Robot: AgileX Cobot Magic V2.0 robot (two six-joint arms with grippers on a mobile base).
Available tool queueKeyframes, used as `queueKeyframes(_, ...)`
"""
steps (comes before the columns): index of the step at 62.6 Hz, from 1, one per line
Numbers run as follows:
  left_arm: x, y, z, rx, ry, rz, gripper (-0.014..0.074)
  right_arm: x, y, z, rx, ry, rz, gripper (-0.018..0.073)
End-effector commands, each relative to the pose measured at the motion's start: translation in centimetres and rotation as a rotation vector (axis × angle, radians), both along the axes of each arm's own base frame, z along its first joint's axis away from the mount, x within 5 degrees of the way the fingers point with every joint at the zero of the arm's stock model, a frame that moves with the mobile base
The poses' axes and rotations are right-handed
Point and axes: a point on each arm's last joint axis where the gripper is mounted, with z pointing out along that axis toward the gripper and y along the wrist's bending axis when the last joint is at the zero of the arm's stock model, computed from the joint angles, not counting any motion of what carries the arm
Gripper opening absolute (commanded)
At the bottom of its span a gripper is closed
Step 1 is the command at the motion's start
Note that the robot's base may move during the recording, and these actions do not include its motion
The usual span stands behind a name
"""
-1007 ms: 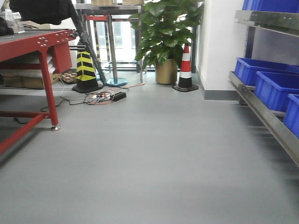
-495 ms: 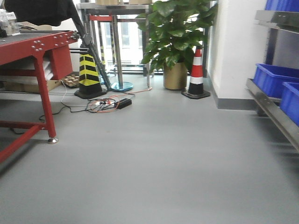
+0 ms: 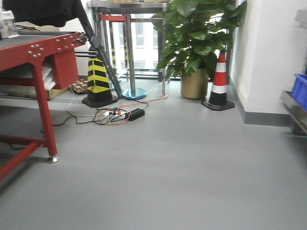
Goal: Stack silver trays without gaps
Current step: 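Hold the tray in both grippers while the base drives to another shelf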
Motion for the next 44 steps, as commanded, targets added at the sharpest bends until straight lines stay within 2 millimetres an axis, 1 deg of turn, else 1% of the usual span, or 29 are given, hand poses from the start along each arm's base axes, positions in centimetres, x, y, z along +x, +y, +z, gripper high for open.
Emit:
queueKeyframes(1, -0.47, 0.75, 1.52, 0.022, -0.081, -0.013, -0.0048, -0.35, -0.98, 1.96, -0.006, -0.12, 0.013, 0.0056)
queueKeyframes(44, -0.45, 0.78, 1.52, 0.026, -0.084, -0.012, -0.0048, -0.35, -0.98, 1.96, -0.006, -0.12, 0.013, 0.0056)
